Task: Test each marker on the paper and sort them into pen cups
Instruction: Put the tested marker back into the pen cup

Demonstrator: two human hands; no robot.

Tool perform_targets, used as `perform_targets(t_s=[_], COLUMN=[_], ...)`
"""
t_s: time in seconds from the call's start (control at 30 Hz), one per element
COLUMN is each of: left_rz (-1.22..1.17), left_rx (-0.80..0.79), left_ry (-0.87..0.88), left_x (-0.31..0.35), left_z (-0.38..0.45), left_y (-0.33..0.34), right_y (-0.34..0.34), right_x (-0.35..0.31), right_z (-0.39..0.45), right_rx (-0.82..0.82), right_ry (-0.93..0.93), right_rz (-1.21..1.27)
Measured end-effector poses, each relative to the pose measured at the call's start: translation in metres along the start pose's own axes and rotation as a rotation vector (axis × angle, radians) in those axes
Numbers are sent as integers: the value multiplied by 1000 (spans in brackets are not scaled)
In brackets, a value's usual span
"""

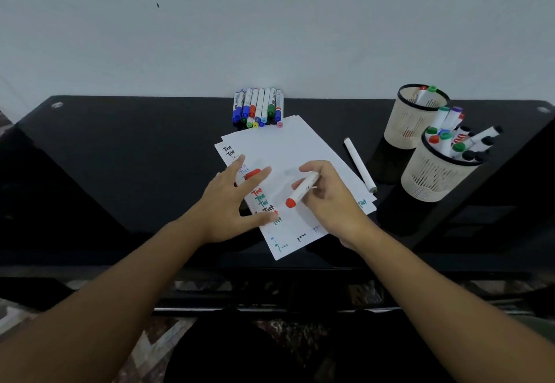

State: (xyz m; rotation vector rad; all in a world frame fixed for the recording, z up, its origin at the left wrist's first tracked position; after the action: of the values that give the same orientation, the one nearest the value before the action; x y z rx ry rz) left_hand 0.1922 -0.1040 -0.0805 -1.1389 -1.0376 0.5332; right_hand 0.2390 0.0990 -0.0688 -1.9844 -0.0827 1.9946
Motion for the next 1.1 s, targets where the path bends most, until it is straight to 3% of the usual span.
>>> perform_targets(t_s=[0.23,0.43,0.77,1.1], left_rz=[249,238,220,227], left_rx=[-30,-12,3,1], left_ry=[57,54,58,66], left_x=[-1,-1,1,-1], left_z=[-7,-5,-6,-5], left_y=[18,16,15,15], right_y=[-1,0,4,9], right_x=[-3,-2,10,8], right_z=[-10,-13,-49,-51], right_rx=[34,51,23,-45], right_ry=[-84,-63,-67,-130], right_rz=[82,-52,-46,-288])
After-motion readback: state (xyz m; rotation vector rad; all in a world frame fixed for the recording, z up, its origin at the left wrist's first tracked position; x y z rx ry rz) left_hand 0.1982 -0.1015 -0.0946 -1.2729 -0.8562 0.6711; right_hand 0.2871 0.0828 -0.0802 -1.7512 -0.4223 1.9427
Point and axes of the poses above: each hand's wrist, its own z-axis towards the middle knuckle, its own y-axis out of the palm, x = y × z, the point moved 7 cm from there along z, towards the middle knuckle, and after that the axes turned 9 degrees about x, right-handed, at the moved point
